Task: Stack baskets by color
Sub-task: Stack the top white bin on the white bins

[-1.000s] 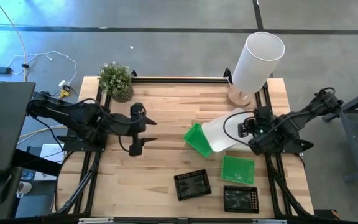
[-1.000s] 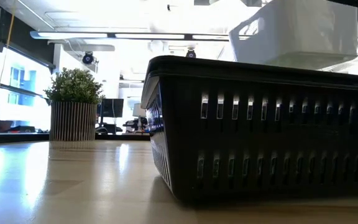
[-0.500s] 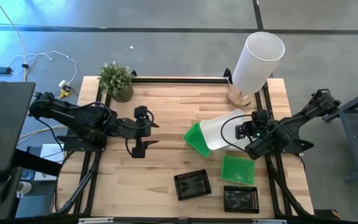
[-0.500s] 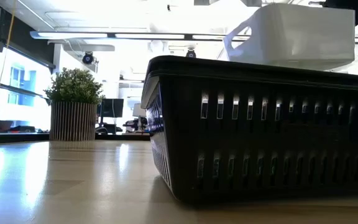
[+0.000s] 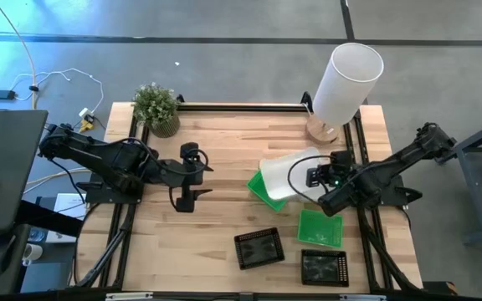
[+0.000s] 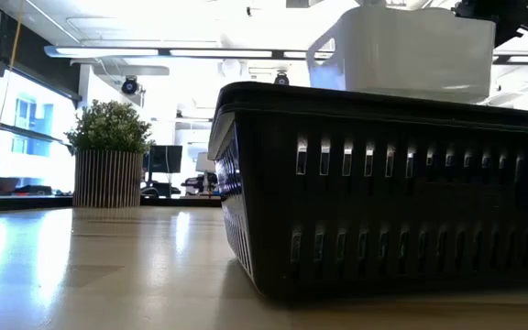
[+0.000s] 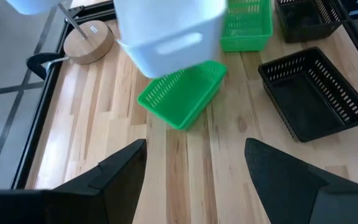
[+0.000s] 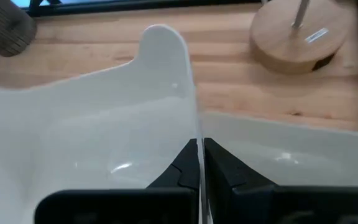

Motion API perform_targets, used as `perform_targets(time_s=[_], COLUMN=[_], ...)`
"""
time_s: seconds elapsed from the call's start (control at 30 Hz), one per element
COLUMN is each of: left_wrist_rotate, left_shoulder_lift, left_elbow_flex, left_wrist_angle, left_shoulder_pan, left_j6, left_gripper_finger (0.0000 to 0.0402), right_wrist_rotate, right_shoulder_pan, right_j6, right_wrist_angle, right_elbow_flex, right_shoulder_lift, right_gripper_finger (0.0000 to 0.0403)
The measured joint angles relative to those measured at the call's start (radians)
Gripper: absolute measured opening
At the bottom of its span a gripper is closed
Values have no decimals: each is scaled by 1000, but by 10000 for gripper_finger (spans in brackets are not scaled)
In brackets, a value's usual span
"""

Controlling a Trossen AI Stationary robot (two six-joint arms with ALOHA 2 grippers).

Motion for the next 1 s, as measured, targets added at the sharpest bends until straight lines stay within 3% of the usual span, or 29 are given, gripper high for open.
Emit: perform_targets(time_s=[0.2, 0.63, 0.77, 1.0], left_wrist_rotate=[0, -1, 0, 0], left_shoulder_lift=[0, 0, 0, 0], left_elbow_flex=[0, 0, 0, 0], left_wrist_angle=[-6, -164, -175, -179], left_shoulder_pan=[0, 0, 0, 0], left_j6=[0, -8, -8, -8], left_gripper_finger=[258, 258, 258, 258], right_wrist_rotate=[-23, 109, 131, 274], right_shoulder_pan=[0, -4, -4, -61], right_j6=[28, -15, -49, -89], right_wrist_angle=[77, 261, 267, 191], right_elbow_flex=[0, 0, 0, 0], right_shoulder_lift=[77, 165, 167, 143], right_gripper_finger=[0, 0, 0, 0])
